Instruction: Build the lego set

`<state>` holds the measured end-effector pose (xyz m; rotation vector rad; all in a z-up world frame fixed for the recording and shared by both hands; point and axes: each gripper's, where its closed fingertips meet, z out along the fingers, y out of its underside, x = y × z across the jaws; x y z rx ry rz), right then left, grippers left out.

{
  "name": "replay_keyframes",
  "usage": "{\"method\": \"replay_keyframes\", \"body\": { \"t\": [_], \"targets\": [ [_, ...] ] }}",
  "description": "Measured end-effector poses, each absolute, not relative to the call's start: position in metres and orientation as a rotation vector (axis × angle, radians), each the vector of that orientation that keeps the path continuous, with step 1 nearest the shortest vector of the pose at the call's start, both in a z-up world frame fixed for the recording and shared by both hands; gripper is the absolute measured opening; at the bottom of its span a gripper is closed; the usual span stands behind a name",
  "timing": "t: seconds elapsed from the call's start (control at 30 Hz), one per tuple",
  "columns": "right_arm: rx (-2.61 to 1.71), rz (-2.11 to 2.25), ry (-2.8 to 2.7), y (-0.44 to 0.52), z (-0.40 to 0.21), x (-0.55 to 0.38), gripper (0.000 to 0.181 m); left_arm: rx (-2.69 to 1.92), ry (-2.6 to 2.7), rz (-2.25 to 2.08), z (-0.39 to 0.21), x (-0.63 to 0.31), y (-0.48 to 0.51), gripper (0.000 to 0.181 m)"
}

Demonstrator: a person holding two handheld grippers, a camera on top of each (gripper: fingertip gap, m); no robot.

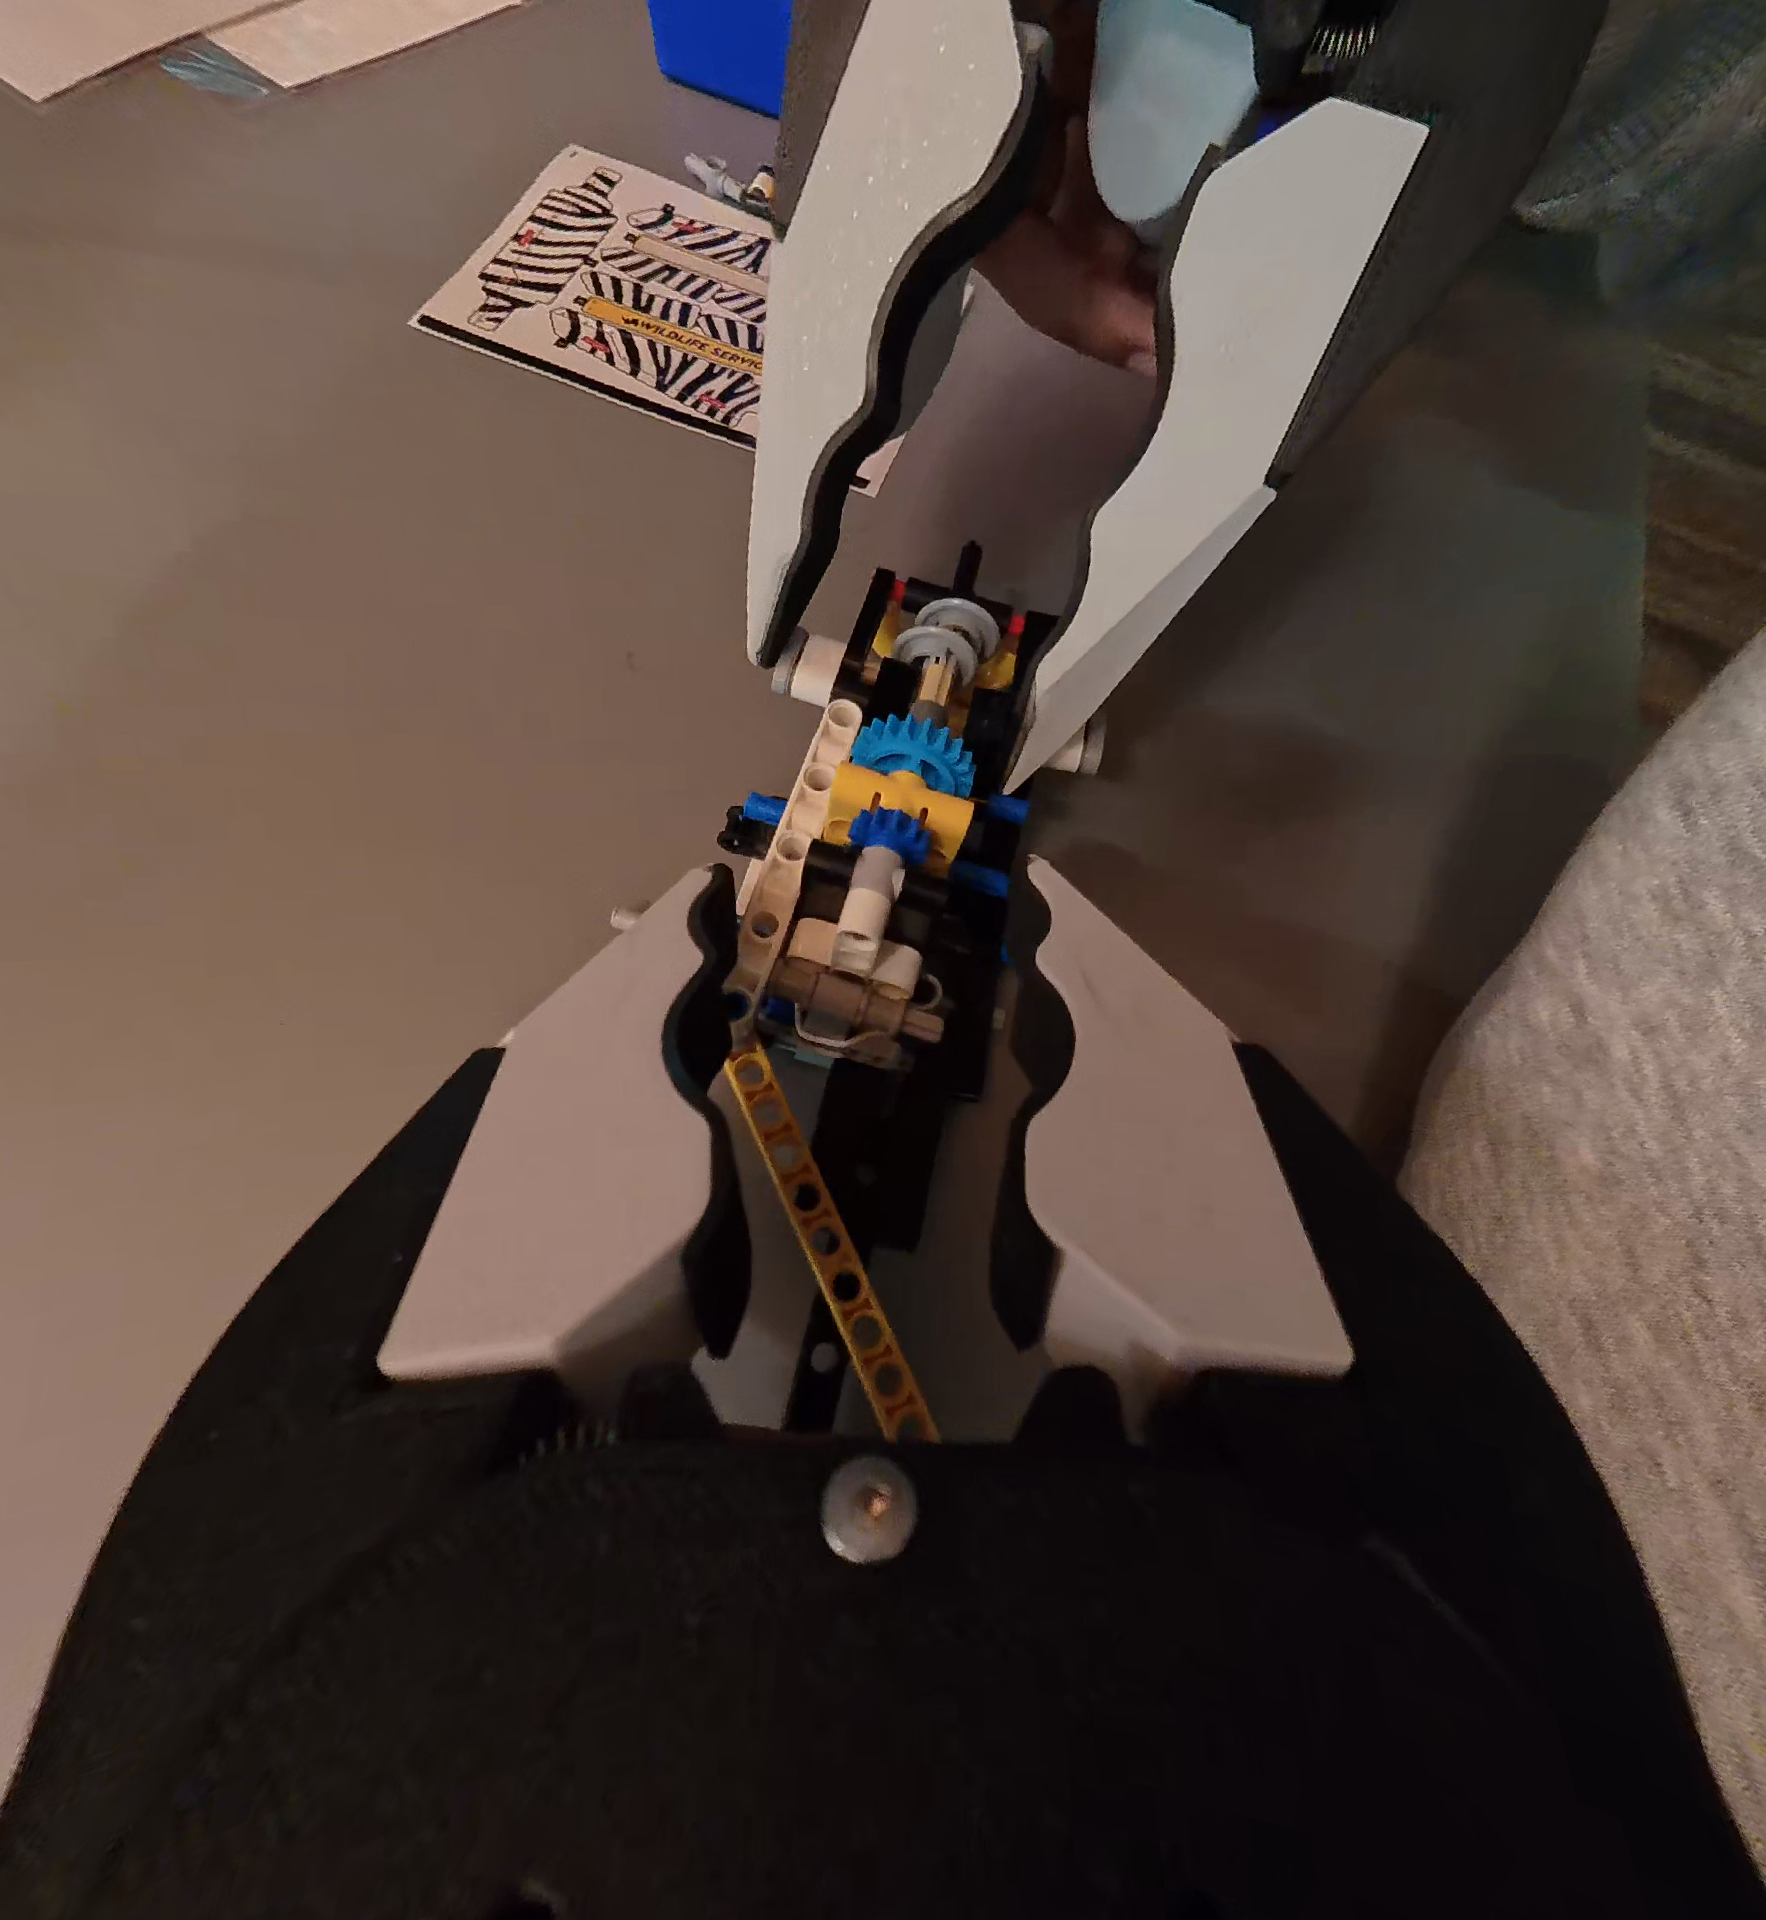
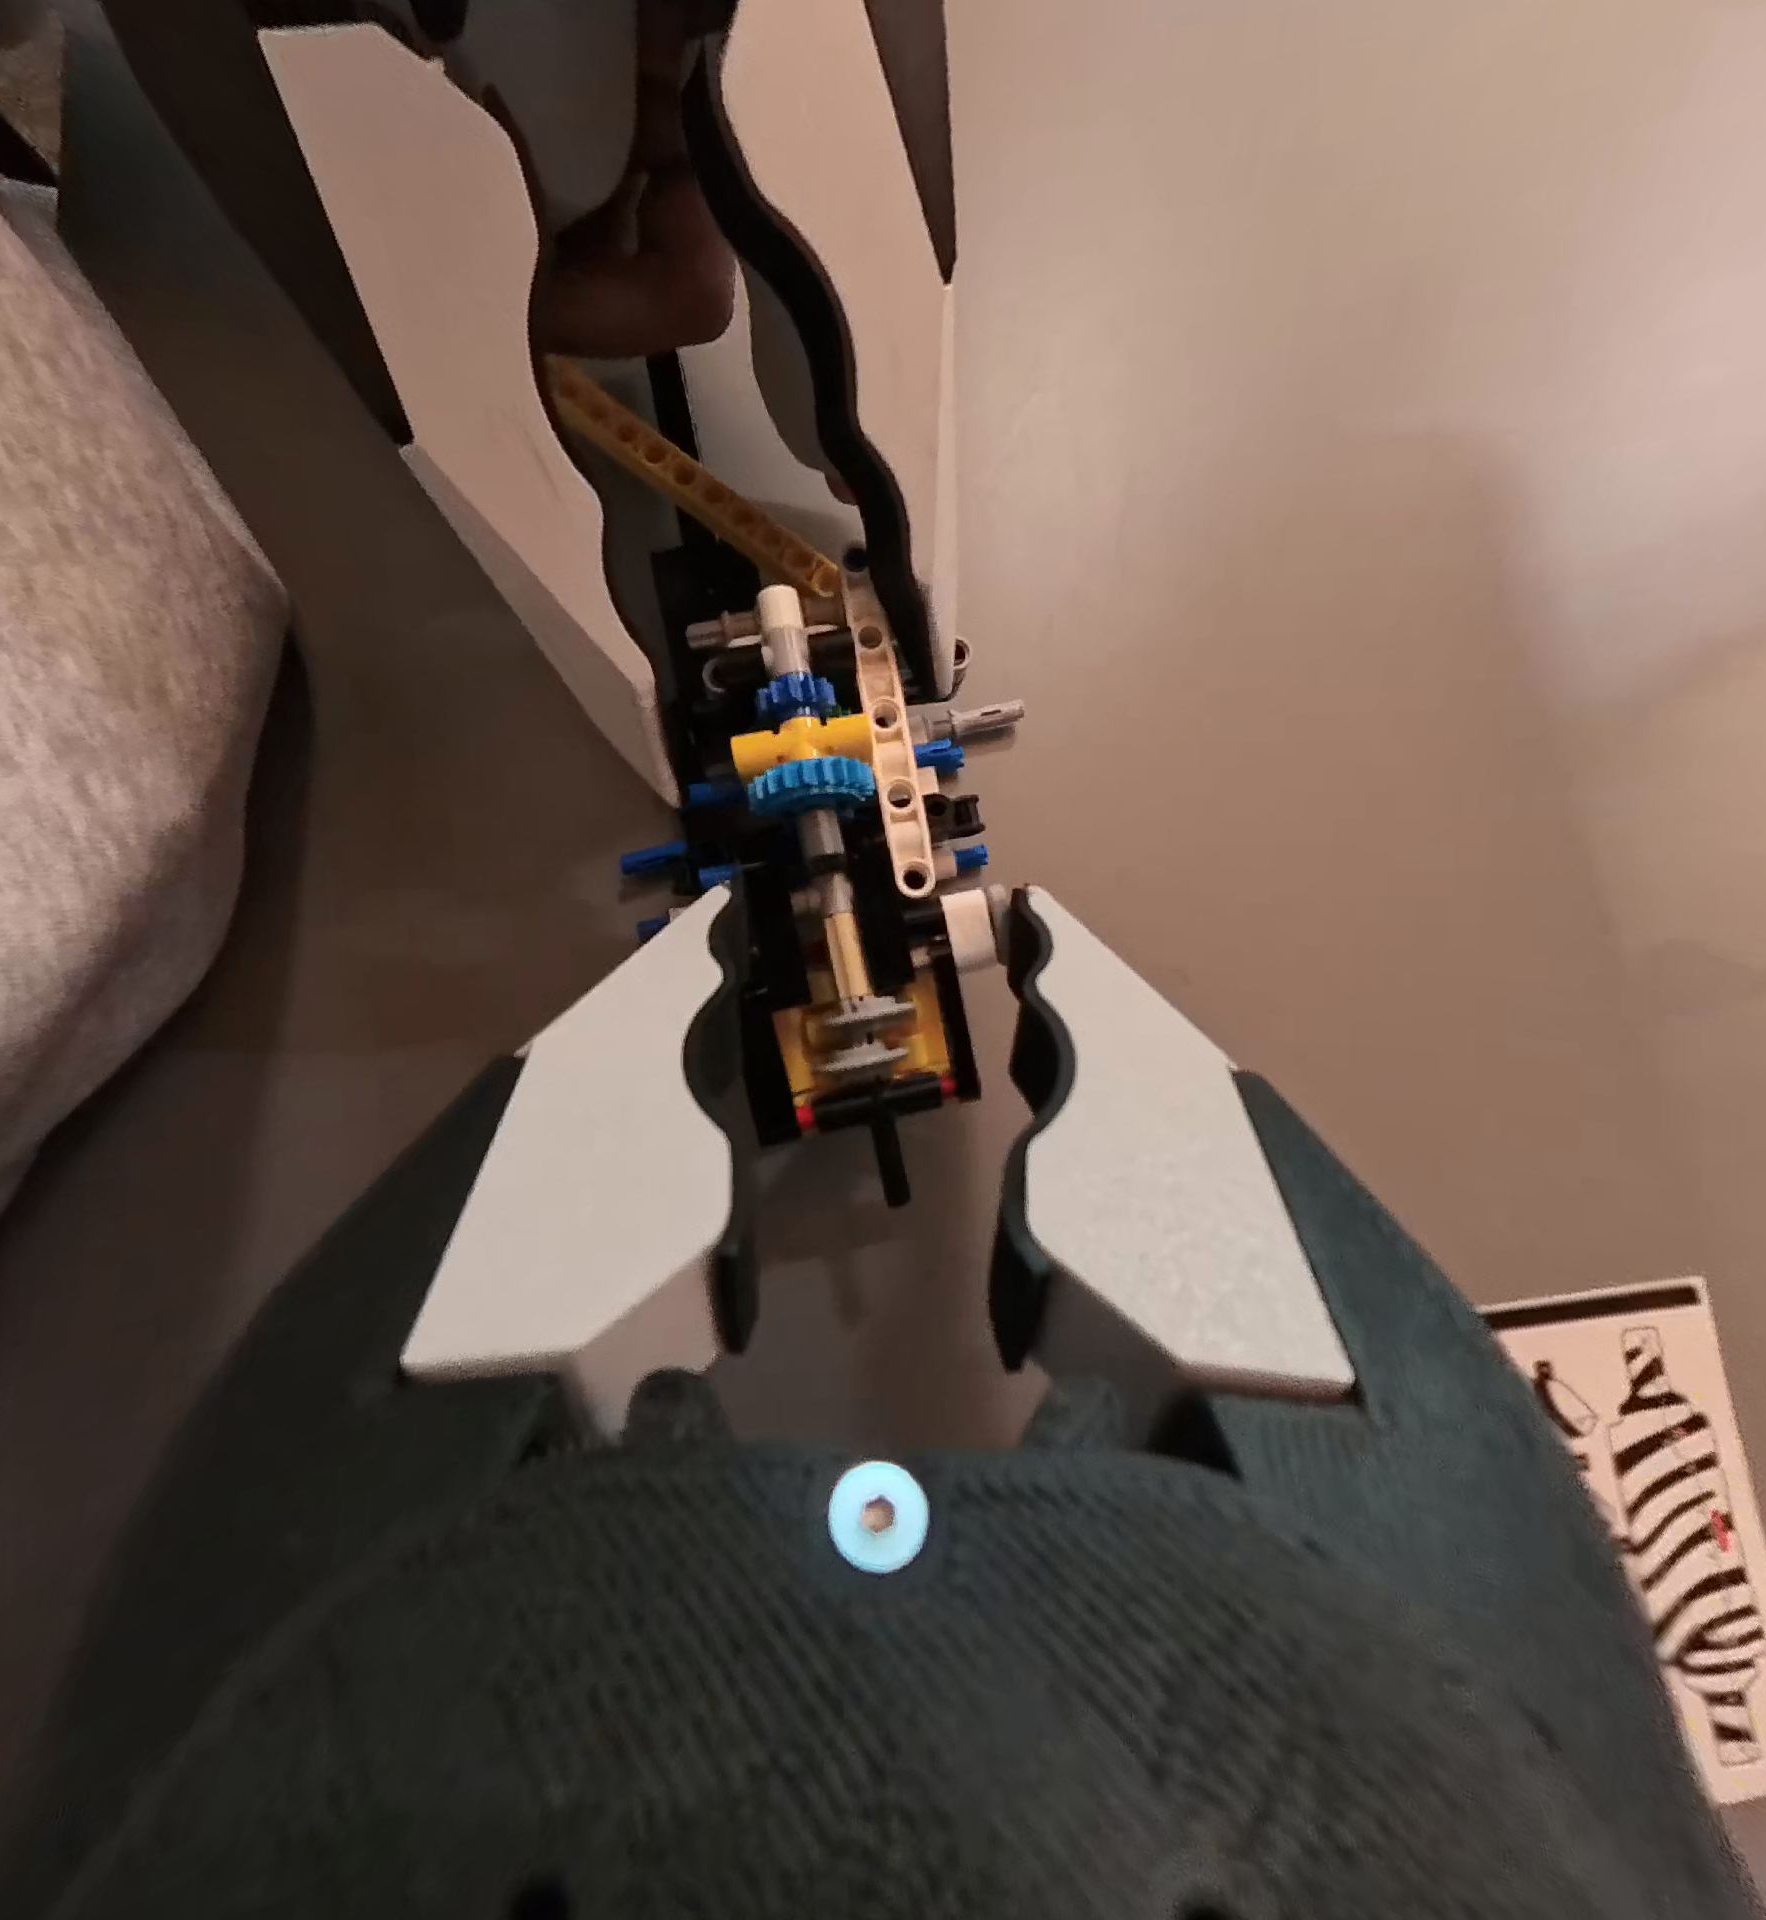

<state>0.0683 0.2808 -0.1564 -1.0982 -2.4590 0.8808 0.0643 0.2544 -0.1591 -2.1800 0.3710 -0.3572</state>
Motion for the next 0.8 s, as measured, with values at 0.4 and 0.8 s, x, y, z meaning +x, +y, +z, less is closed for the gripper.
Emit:
{"method": "replay_keyframes", "body": {
  "t": [0.4,0.8],
  "targets": [
    [-1.038,0.871,-2.471,0.2804,-0.1554,0.0691,0.048,-2.182,0.398,-0.346,-0.1604,0.0649,0.2542,0.053],
    [-1.022,0.883,-2.477,0.2809,-0.1545,0.0699,0.047,-2.180,0.406,-0.352,-0.1604,0.0651,0.2548,0.052]
  ]
}}
